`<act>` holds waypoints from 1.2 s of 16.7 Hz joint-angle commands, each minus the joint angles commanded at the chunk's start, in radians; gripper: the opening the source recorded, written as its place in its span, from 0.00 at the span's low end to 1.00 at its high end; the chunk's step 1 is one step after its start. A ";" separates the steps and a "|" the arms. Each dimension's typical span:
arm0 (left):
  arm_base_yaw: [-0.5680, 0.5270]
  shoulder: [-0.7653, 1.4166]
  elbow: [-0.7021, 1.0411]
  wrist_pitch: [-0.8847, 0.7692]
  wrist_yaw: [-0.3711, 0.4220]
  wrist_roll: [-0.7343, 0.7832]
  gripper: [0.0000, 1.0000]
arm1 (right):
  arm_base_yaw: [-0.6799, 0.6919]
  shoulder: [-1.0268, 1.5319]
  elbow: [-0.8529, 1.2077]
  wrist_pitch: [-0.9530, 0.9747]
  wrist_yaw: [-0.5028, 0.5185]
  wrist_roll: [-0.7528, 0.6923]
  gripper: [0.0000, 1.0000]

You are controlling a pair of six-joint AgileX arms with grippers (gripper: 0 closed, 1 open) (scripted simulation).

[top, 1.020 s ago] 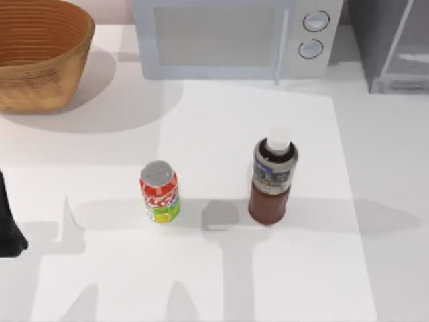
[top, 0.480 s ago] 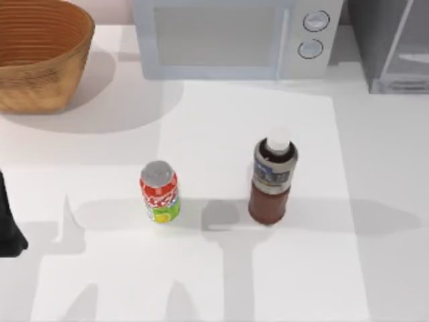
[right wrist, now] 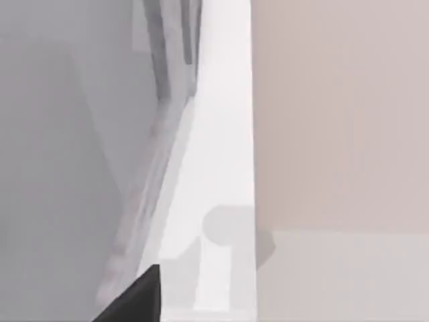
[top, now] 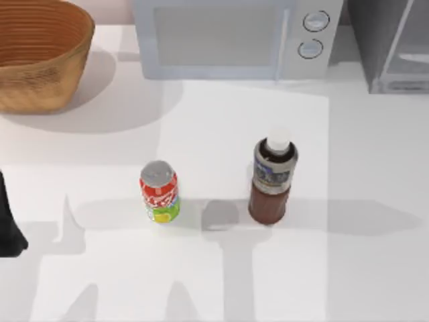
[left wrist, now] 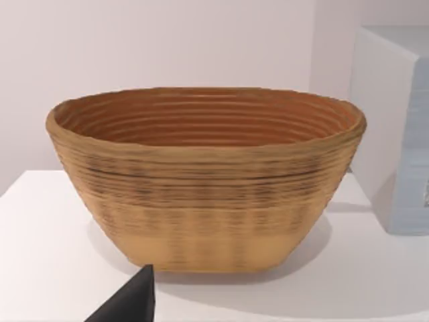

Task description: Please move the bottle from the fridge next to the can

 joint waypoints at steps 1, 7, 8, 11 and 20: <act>0.000 0.000 0.000 0.000 0.000 0.000 1.00 | 0.018 0.000 -0.001 0.022 0.004 0.022 1.00; 0.000 0.000 0.000 0.000 0.000 0.000 1.00 | 0.021 -0.007 -0.008 0.038 0.006 0.035 1.00; 0.000 0.000 0.000 0.000 0.000 0.000 1.00 | 0.031 -0.009 -0.011 0.043 0.016 0.043 1.00; 0.000 0.000 0.000 0.000 0.000 0.000 1.00 | 0.126 -0.026 -0.042 0.082 0.096 0.109 1.00; 0.000 0.000 0.000 0.000 0.000 0.000 1.00 | 0.731 -0.149 -0.233 0.303 0.550 0.505 1.00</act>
